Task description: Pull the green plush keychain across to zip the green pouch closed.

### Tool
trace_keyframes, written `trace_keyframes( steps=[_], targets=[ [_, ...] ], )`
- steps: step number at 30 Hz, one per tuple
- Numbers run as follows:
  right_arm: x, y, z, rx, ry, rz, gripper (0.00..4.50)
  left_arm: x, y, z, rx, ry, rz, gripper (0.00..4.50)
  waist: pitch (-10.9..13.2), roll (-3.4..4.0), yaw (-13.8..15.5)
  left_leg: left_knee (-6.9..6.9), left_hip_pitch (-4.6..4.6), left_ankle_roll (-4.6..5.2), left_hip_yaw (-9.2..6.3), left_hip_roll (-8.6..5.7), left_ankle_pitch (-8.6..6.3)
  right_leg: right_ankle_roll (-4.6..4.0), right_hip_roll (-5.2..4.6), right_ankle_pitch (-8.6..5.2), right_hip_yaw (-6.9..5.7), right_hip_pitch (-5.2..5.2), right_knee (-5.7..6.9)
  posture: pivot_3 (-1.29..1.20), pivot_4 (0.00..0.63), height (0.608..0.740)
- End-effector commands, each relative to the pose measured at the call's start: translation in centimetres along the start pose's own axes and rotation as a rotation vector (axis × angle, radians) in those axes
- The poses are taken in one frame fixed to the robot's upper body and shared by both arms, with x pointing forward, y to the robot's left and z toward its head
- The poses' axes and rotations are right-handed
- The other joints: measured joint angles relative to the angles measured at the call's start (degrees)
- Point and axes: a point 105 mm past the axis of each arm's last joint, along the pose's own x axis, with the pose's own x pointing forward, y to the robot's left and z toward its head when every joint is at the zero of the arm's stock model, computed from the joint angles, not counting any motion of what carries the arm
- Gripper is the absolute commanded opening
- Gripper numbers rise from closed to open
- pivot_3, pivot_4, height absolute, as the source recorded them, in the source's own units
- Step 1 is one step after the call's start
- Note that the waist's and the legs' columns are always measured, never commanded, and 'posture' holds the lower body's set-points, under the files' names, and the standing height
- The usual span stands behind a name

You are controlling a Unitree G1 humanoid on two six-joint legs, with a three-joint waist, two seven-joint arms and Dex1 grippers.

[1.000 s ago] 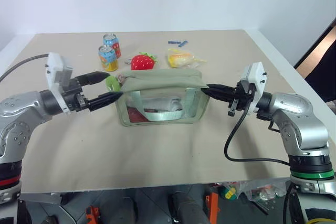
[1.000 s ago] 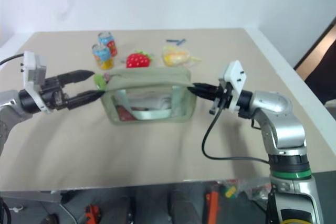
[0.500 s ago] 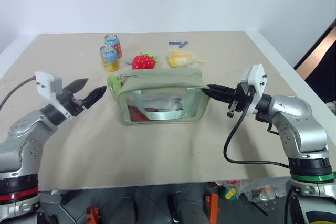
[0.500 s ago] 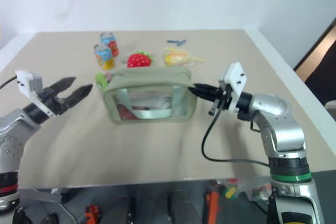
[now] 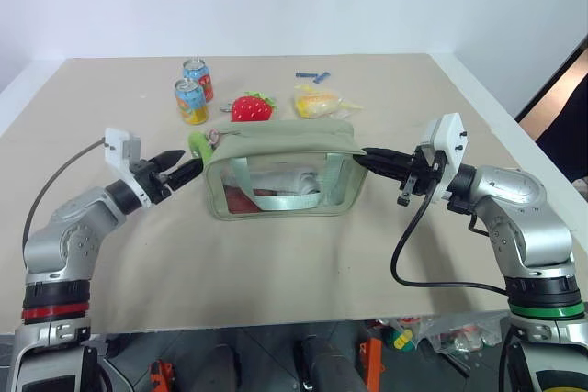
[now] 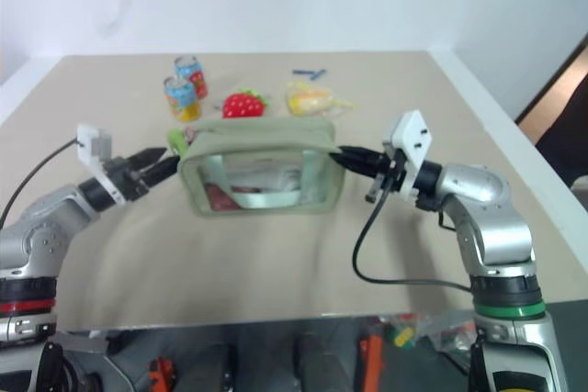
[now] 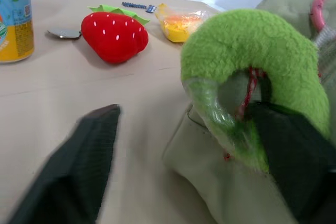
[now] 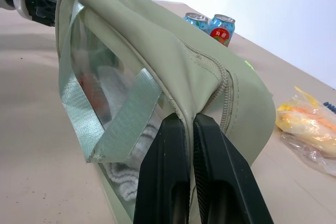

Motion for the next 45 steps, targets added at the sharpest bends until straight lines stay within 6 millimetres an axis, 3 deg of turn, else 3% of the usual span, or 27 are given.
trace_keyframes(
  steps=[1, 9, 14, 17, 20, 25, 27, 31, 35, 45],
  targets=[
    [-0.3, -0.1, 0.5, -0.037, -0.006, 0.000, 0.00, 0.2, -0.2, 1.5, 0.048, -0.048, -0.017, 2.73, 0.00, 0.00, -0.04, 0.00, 0.00, 0.00, 0.01, 0.00, 0.00, 0.00, 0.00, 0.00, 0.02, 0.00, 0.00, 0.00, 0.150, 0.740],
    [-0.6, -0.2, 0.3, -0.042, 0.005, -0.004, 0.00, 0.6, -0.1, 2.6, 0.055, -0.100, -0.018, 0.03, 0.00, 0.00, 0.03, -0.02, 0.00, 0.00, 0.00, 0.00, 0.00, 0.06, 0.00, 0.03, 0.00, 0.00, 0.00, 0.00, 0.150, 0.740],
    [-0.6, -0.3, 0.4, -0.043, 0.006, -0.003, 0.00, 1.0, -2.7, 5.7, 0.140, -0.138, -0.128, 0.03, 0.01, -0.02, 0.04, 0.00, -0.03, 0.00, -0.01, 0.00, 0.00, 0.08, 0.00, 0.05, 0.00, -0.01, 0.00, 0.00, 0.150, 0.740],
    [-0.7, -0.4, 0.5, -0.047, 0.009, -0.004, 0.00, 2.0, -5.6, 9.0, 0.192, -0.185, -0.238, 0.03, 0.03, -0.04, 0.16, 0.00, -0.05, 0.00, -0.02, 0.00, 0.00, 0.08, 0.00, 0.04, -0.01, -0.01, 0.00, 0.00, 0.150, 0.740],
    [-0.7, -0.5, 0.6, -0.054, 0.014, 0.000, 0.00, 3.1, -8.1, 10.4, 0.238, -0.187, -0.327, 0.03, 0.02, -0.04, 0.20, 0.02, -0.06, 0.00, -0.04, -0.03, 0.00, 0.11, -0.02, 0.05, -0.02, 0.02, -0.02, 0.00, 0.150, 0.740],
    [-0.5, -0.6, 0.6, -0.054, 0.012, 0.001, 0.00, 5.1, -10.9, 10.0, 0.309, -0.129, -0.420, 0.03, 0.02, -0.02, 0.05, 0.00, 0.00, 0.00, 0.00, -0.07, 0.00, 0.14, -0.04, 0.05, 0.05, 0.05, -0.04, 0.00, 0.150, 0.740],
    [-0.5, -0.7, 0.6, -0.053, 0.011, 0.001, 0.00, 5.9, -11.8, 8.6, 0.320, -0.068, -0.452, 0.03, 0.02, -0.03, 0.06, 0.00, 0.00, 0.00, -0.02, -0.05, 0.00, 0.13, -0.01, 0.05, 0.03, 0.04, -0.03, 0.00, 0.150, 0.740],
    [-0.5, -0.7, 0.6, -0.053, 0.009, -0.001, 0.00, 6.6, -11.5, 6.5, 0.348, 0.043, -0.443, 0.03, 0.02, -0.03, 0.10, 0.00, -0.01, 0.00, -0.04, -0.06, 0.00, 0.13, 0.00, 0.05, 0.03, 0.05, -0.03, 0.00, 0.150, 0.740],
    [-0.5, -0.7, 0.4, -0.053, 0.009, -0.002, 0.00, 6.4, -10.9, 6.6, 0.362, 0.068, -0.426, 0.03, 0.02, -0.03, 0.15, 0.00, -0.01, 0.00, -0.04, -0.06, 0.00, 0.13, -0.01, 0.05, 0.03, 0.05, -0.03, 0.00, 0.150, 0.740],
    [-0.5, -0.7, 0.2, -0.058, 0.004, 0.006, 0.00, 4.4, -10.4, 9.4, 0.468, 0.088, -0.452, 3.33, 0.03, -0.03, 0.07, 0.01, -0.02, 0.00, -0.05, -0.06, 0.00, 0.12, -0.02, 0.04, 0.02, 0.04, -0.04, 0.00, 0.150, 0.740]
  ],
)
